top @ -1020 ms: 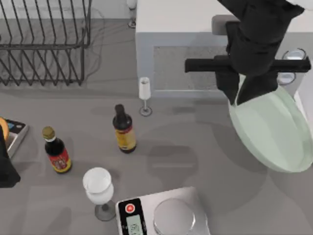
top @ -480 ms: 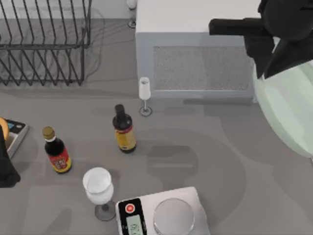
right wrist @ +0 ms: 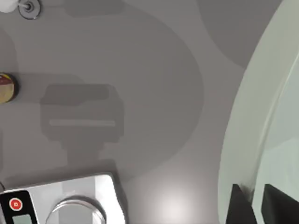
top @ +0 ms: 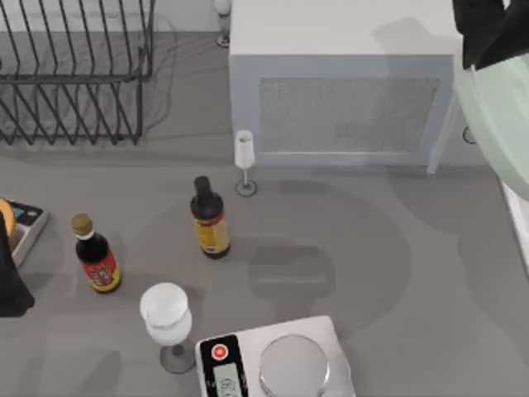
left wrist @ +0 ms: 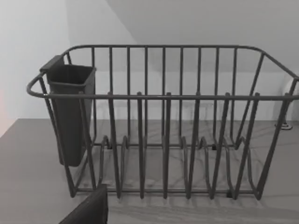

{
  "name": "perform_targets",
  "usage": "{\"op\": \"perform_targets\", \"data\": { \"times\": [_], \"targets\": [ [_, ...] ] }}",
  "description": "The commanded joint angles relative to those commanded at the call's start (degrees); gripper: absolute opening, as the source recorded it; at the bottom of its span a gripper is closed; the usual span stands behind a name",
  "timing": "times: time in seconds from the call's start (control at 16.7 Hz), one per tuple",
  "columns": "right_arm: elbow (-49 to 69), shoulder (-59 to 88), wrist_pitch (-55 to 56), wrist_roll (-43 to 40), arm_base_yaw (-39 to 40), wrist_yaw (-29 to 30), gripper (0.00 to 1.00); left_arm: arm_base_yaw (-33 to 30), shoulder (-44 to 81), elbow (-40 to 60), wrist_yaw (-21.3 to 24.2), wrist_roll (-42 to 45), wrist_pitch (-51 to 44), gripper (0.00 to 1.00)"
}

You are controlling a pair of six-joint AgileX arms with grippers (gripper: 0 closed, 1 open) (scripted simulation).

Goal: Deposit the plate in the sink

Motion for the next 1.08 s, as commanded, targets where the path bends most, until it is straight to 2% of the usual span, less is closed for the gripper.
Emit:
{"op": "perform_targets", "data": {
  "times": [0.24,0.54,0.84,1.08],
  "targets": [
    [14.15,8.60,1.35,-9.49,-9.64,0.01,0.00,0.00,0.00,0.00,0.00,0.00,0.00,1.00],
    [30.04,26.36,0.52,-21.11,-21.64,-0.26,0.00,0.00,0.00,0.00,0.00,0.00,0.00,1.00],
    [33.92,41.43,-1.90,-28.49,-28.52,-0.88,0.00,0.00,0.00,0.00,0.00,0.00,0.00,1.00],
    [33.26,44.03,-2.80,-29.70,-29.60,-1.02,0.00,0.00,0.00,0.00,0.00,0.00,0.00,1.00]
  ]
}}
